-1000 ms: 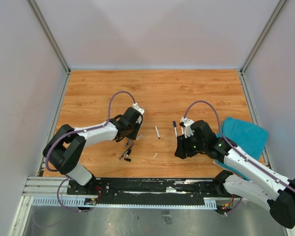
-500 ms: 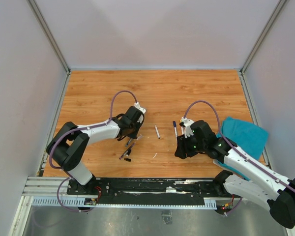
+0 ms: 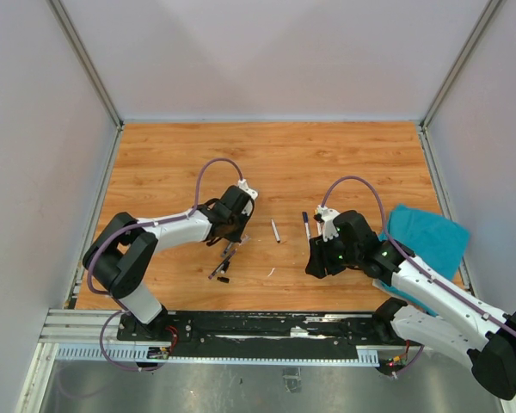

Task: Insert the pens into the pen caps
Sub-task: Pick up the pen from the center of the board.

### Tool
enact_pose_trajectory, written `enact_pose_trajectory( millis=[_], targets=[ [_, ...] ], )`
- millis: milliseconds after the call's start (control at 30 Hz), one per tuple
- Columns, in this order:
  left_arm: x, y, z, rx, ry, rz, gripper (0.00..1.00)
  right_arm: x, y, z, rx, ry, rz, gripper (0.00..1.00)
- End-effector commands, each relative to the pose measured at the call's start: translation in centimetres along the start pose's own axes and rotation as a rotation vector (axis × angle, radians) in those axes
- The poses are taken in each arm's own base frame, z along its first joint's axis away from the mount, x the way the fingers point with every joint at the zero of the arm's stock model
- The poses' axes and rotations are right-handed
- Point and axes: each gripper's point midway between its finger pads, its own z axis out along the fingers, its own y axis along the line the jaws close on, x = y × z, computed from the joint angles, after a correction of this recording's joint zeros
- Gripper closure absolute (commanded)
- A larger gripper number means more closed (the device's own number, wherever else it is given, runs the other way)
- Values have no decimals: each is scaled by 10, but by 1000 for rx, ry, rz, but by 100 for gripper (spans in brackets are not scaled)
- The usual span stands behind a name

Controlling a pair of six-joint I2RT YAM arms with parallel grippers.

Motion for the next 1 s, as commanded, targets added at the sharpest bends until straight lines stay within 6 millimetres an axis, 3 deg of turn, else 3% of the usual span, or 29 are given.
enact_pose_trajectory(
  millis=[0,333,467,733,867,967],
  targets=[
    [-14,-14,-10,39,-54,49,94,1,1,-1,-3,7,-18,49],
    [-46,-16,-36,4,-185,73,99,0,-2,-5,17,-14,-19,49],
    [-60,-27,-58,63,-251,43,99,-8,-1,-8,15,-69,-17,49],
    [-106,-88,-146,482,-547,-199,99,-59,34,-12,-178,-359,39,46],
    [-115,-96,-182,637,-680,-416,99,-86,58,-18,-317,-515,99,46],
    [-112,-96,-189,692,-701,-526,100,-99,76,-24,-377,-594,85,44]
  ],
)
